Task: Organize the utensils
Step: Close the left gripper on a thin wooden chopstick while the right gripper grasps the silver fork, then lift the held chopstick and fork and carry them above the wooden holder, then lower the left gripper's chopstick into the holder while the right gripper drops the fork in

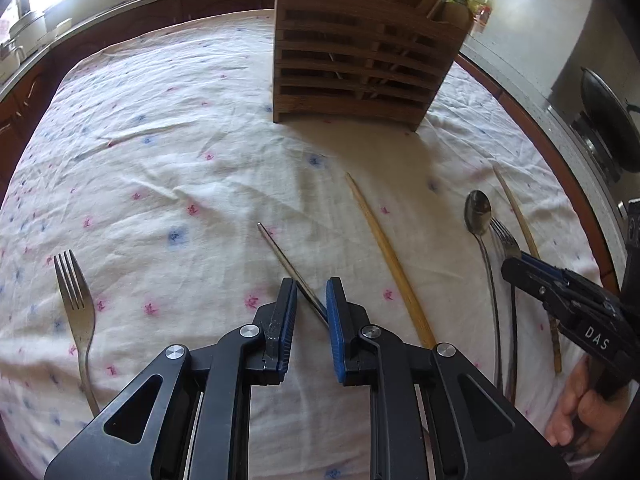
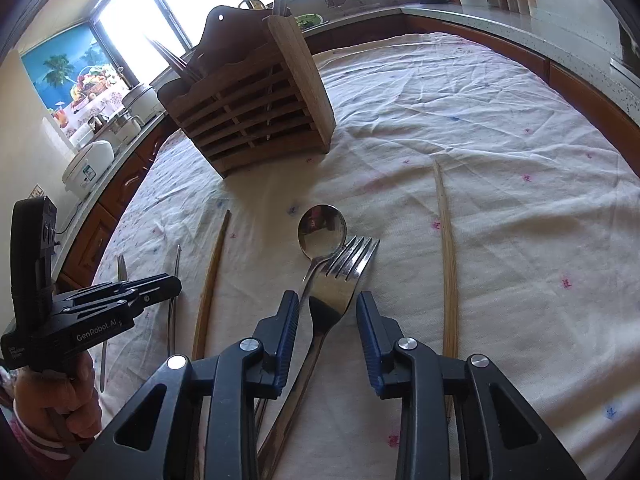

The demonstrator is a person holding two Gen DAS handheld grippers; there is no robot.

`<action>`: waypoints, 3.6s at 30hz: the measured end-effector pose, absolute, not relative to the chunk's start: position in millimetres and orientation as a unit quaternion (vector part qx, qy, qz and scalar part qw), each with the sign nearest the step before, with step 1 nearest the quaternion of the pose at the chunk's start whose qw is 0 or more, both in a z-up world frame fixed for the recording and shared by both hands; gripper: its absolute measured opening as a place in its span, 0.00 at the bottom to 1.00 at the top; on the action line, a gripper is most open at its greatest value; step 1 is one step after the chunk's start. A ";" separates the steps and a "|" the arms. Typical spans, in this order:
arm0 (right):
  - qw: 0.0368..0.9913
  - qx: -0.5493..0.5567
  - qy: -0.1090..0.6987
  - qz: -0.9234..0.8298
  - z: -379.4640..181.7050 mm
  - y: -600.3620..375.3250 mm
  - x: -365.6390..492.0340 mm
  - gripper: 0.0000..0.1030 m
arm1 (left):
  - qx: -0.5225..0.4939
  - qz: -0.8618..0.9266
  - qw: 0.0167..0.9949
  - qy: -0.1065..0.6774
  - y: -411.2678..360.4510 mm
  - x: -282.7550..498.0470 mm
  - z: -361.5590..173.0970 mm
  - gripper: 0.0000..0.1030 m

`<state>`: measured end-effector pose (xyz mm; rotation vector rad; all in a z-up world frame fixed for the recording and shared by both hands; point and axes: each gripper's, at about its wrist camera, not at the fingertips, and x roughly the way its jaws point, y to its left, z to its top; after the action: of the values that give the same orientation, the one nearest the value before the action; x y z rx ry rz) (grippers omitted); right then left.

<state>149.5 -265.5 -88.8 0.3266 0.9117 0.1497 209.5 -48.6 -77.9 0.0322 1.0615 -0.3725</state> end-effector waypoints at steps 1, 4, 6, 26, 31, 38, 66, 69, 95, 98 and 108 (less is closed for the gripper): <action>0.882 0.153 0.439 0.072 -88.7 -263.9 151.5 0.30 | 0.012 -0.174 0.846 0.504 -49.1 211.6 -77.8 0.14; 0.884 0.138 0.442 0.067 -88.8 -259.3 157.6 0.30 | 0.025 -0.172 0.852 0.494 -58.8 216.6 -79.1 0.14; 0.886 0.131 0.441 0.065 -89.2 -257.1 160.6 0.22 | 0.039 -0.180 0.854 0.486 -66.6 217.3 -78.9 0.13; 0.894 0.167 0.405 0.098 -62.5 -266.6 144.0 0.05 | 0.031 -0.208 0.862 0.461 -66.2 205.4 -60.7 0.04; 0.906 0.164 0.378 0.102 -37.5 -267.1 134.8 0.03 | 0.011 -0.227 0.879 0.420 -53.0 181.1 -24.4 0.04; 0.921 0.156 0.338 0.114 -3.3 -262.2 123.1 0.03 | -0.028 -0.245 0.896 0.370 -28.6 154.6 20.7 0.04; 0.942 0.150 0.274 0.126 46.4 -264.8 121.5 0.03 | -0.081 -0.236 0.924 0.291 13.1 139.4 67.7 0.04; 0.942 0.150 0.273 0.126 47.6 -265.0 124.2 0.03 | -0.084 -0.235 0.925 0.287 14.5 140.9 70.5 0.04; 0.961 0.133 0.214 0.116 92.8 -265.0 187.7 0.03 | -0.097 -0.236 0.947 0.192 15.9 199.5 143.1 0.04; 0.965 0.130 0.199 0.115 106.4 -264.2 208.0 0.03 | -0.101 -0.237 0.952 0.166 13.0 218.8 162.0 0.04; 0.972 0.097 0.188 0.101 102.7 -249.9 265.4 0.03 | -0.107 -0.199 0.963 0.144 -3.5 281.5 156.8 0.04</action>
<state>265.4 -249.9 102.7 0.1957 0.3802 0.2035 281.5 -3.5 156.8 -0.2169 0.2906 -0.4032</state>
